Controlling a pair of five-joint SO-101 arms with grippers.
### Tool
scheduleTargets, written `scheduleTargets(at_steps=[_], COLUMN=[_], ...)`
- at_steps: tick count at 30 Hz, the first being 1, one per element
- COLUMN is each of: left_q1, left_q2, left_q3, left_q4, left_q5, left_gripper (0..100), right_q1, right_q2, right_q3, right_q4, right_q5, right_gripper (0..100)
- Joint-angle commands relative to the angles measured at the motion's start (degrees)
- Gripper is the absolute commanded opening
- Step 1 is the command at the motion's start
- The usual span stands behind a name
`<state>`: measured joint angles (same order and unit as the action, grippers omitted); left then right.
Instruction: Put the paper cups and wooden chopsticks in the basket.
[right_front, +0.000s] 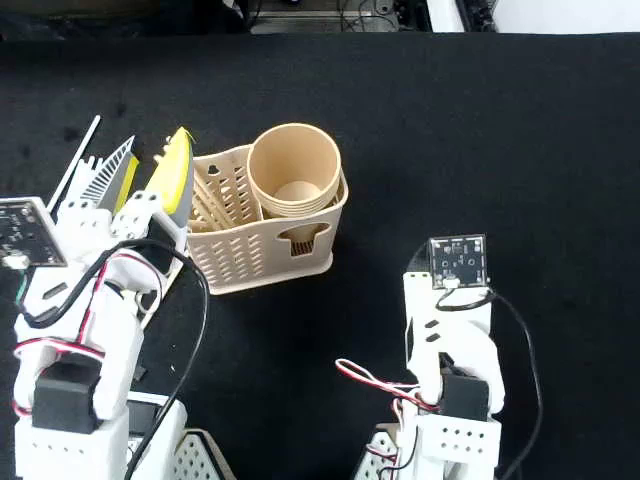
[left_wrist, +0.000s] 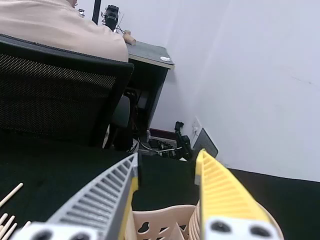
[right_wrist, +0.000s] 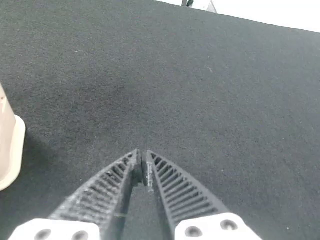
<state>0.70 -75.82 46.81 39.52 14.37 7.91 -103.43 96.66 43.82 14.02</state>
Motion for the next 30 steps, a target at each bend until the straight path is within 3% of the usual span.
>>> scheduleTargets(at_steps=[1,5,12,17,27,30], left_q1=[0.4,-2.1,-19.2,-28.1,-34.3,-34.4], left_q2=[-0.4,-0.4,7.6,22.0,53.4,62.8], left_q3=[-6.0,-9.1,-16.7,-17.9,-23.6,-26.7], left_q4=[2.9,5.9,17.8,18.5,18.7,18.7], left_q5=[0.3,-2.6,-8.3,-14.9,-39.5,-43.4], left_gripper=[19,19,19,19,19,19], right_q1=[-0.4,-0.4,-0.4,-0.4,-0.4,-0.4], right_q2=[-3.7,-3.7,-3.7,-3.7,-3.7,-3.7], right_q3=[-0.2,-0.2,-0.2,-0.2,-0.2,-0.2], right_q4=[-0.6,-0.6,-0.6,-0.6,-0.6,-0.6], right_q5=[0.0,0.0,0.0,0.0,0.0,0.0], right_gripper=[2.1,2.1,2.1,2.1,2.1,2.1])
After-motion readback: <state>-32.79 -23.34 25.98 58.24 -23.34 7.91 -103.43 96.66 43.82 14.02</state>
